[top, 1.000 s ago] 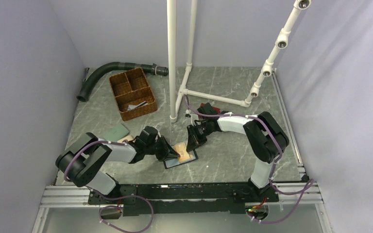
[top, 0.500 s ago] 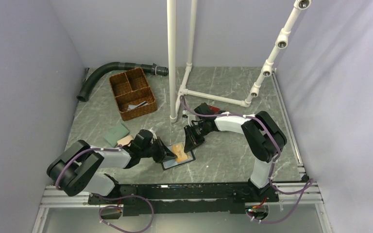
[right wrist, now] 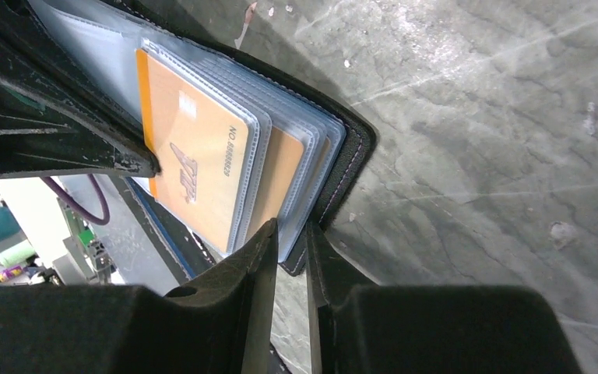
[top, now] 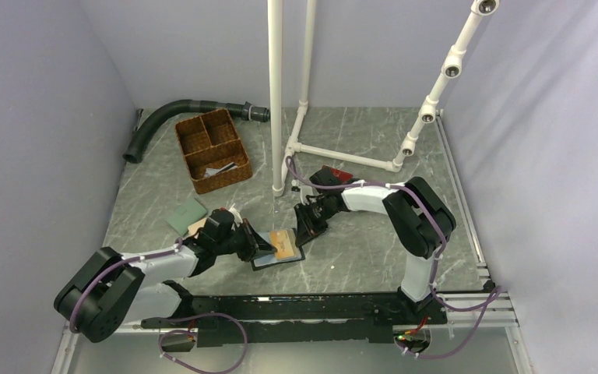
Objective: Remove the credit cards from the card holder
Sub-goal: Remove the credit card from the card holder.
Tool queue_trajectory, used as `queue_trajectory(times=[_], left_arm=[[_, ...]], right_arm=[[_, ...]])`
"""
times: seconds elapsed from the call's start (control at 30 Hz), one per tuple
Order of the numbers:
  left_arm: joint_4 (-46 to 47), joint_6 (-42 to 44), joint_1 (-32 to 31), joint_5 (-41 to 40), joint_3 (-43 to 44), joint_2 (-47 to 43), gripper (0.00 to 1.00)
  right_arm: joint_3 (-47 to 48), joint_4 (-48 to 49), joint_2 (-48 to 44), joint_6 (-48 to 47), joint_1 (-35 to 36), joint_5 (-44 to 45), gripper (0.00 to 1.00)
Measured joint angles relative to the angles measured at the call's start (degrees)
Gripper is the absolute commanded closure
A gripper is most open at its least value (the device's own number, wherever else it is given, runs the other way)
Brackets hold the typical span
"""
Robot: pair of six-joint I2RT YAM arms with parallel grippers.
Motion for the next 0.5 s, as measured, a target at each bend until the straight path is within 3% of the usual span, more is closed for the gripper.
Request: queue_trajectory(times=[0.13,0.3,0.5], left_arm=[[-1.64,0.74,0.79,0.22,-0.20,-1.73,1.00],[-3.98,1.92,1.60,1.20,-0.48,-2.75,1.00],[-8.81,6.82,1.84,2.67,0.68,-2.89,1.00]], right_arm=[[0.00,0.11,0.02,-0.13,0.31,0.07,0.75],[-0.02,-0.33,-0.26,-1.03,0.20,-0.13,0.65],[-0.09,-1.09,-1.68,-4.17,-0.61,-1.53,0.41]])
